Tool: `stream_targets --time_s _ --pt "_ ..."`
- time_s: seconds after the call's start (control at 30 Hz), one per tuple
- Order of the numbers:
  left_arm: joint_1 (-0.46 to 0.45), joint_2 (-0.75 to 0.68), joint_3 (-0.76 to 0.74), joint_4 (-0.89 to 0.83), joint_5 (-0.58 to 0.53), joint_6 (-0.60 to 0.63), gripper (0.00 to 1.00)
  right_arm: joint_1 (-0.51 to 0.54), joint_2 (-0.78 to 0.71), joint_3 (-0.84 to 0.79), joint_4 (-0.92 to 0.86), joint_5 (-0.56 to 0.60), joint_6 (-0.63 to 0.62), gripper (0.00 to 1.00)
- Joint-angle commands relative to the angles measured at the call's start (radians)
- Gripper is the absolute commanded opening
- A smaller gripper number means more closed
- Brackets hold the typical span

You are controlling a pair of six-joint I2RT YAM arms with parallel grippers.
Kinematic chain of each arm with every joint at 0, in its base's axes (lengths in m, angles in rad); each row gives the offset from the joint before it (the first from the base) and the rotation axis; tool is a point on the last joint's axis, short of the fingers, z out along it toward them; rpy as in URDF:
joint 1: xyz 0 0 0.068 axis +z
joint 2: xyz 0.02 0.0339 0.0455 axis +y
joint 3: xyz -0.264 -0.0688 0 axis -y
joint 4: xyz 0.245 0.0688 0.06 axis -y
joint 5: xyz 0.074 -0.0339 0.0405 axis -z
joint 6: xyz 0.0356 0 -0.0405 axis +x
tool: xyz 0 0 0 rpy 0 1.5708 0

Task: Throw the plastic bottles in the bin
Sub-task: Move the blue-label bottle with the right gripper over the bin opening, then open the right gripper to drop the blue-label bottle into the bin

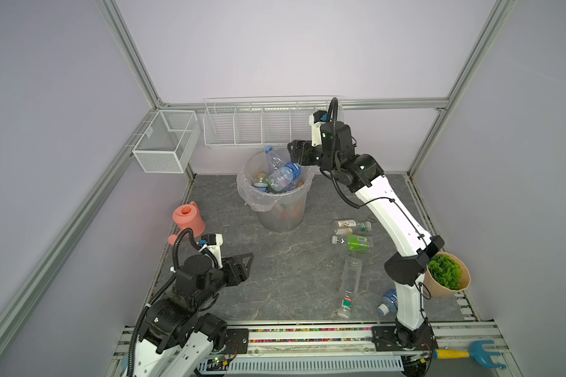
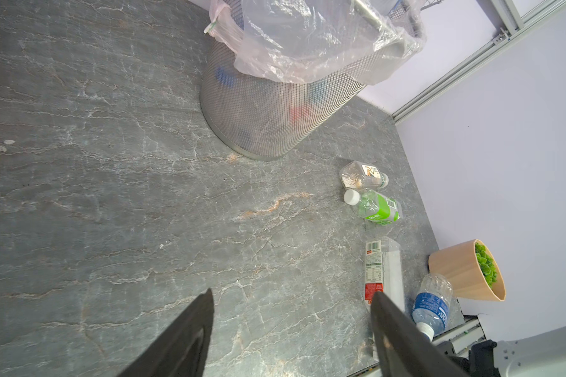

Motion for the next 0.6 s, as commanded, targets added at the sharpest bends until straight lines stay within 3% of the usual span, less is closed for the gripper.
stream_targets --time_s 0.0,0.3,0.57 --pt "-0.005 -0.008 0.020 -0.016 -0.014 -0.013 0.75 -0.005 -0.075 0.006 -0.011 0.001 -0.018 0.84" --pt "-0.006 0.008 0.022 -0.003 -0.008 -0.010 0.75 -0.005 -0.206 -0.141 0.020 0.020 -0.036 0.85" --pt "-0.006 0.026 0.026 0.011 0.009 -0.001 0.76 -0.014 -0.308 -0.245 -0.066 0.091 -0.046 0.88"
